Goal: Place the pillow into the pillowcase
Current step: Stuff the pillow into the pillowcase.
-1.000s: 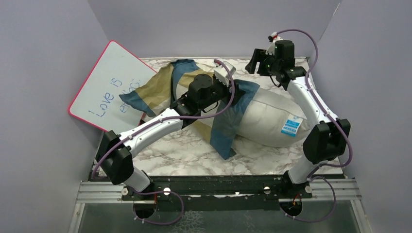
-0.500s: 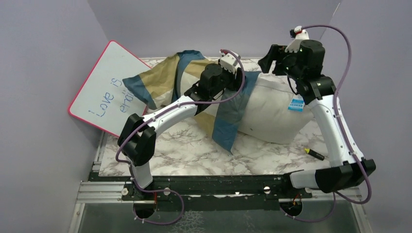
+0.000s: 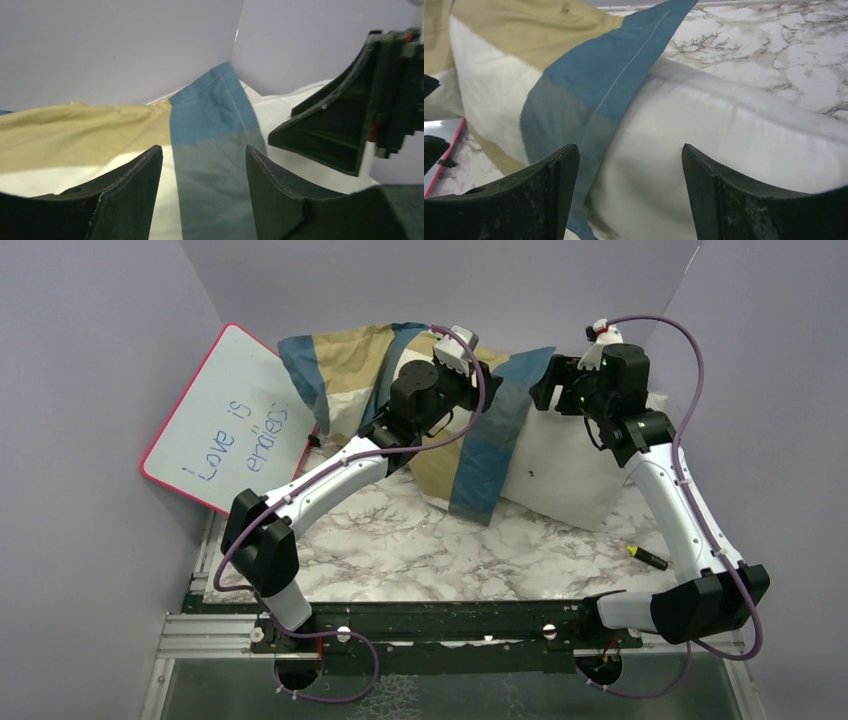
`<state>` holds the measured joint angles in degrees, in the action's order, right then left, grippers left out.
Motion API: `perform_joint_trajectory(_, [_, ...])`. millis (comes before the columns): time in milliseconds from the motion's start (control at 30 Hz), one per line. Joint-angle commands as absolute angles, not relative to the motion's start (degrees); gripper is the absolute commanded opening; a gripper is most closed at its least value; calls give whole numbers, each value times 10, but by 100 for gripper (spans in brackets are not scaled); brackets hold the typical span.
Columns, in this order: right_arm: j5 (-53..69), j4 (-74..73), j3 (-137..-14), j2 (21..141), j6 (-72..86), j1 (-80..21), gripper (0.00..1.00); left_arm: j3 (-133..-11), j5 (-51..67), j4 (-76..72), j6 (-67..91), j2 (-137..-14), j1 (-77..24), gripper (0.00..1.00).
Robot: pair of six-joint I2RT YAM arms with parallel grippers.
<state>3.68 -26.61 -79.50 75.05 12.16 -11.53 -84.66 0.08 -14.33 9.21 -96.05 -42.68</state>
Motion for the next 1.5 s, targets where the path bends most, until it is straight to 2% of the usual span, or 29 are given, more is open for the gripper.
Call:
perform_joint_trajectory(0, [70, -220, -780, 756, 140, -114, 78, -824, 16, -164, 97, -939, -433, 63])
perform_joint_trajectory(100, [79, -209, -761, 761, 150, -115, 78, -812, 9, -163, 97, -952, -434, 63])
perform_joint_trajectory(367, [12, -164, -696, 770, 176, -94, 79, -802, -16, -163, 74, -1002, -437, 63])
perform_joint_trajectory(500, [26, -134, -654, 759, 195, -26, 87, -829, -34, -150, 50, -1031, -437, 63])
perform_joint_trajectory(633, [73, -110, -618, 748, 222, 60, 88, -858, -37, -164, 46, -1063, -438, 63])
perform_joint_trajectory(767, [73, -104, -598, 760, 232, 91, 89, -908, -27, -165, 45, -1119, -439, 66])
perform_joint_trajectory(800, [72, -95, -589, 762, 233, 98, 97, -924, -16, -169, 46, -1138, -439, 68])
perform_joint_trajectory(833, [65, -85, -579, 763, 234, 104, 99, -948, -14, -166, 42, -1158, -440, 69])
perform_joint_trajectory(1100, [50, -67, -548, 788, 227, 155, 97, -1124, -82, -163, 16, -1300, -467, 70])
perform_joint_trajectory(1200, [79, -59, -542, 811, 228, 162, 95, -1163, -106, -160, -12, -1344, -476, 70])
perform_joint_trajectory(1267, [110, -57, -544, 832, 226, 162, 93, -1185, -107, -154, -23, -1368, -480, 65])
perform_joint_trajectory(1300, [126, -55, -544, 845, 225, 162, 91, -1192, -102, -150, -26, -1378, -481, 56])
perform_joint_trajectory(1333, [147, -53, -544, 855, 225, 162, 88, -1194, -94, -149, -30, -1384, -483, 44])
perform_joint_trajectory(1400, [194, -46, -540, 869, 227, 162, 80, -1185, -74, -153, -32, -1382, -486, 14])
perform_joint_trajectory(1433, [218, -36, -533, 873, 231, 163, 76, -1176, -58, -158, -31, -1376, -488, 4])
perform_joint_trajectory(1467, [240, -14, -523, 874, 237, 162, 71, -1168, -38, -163, -30, -1367, -490, 0])
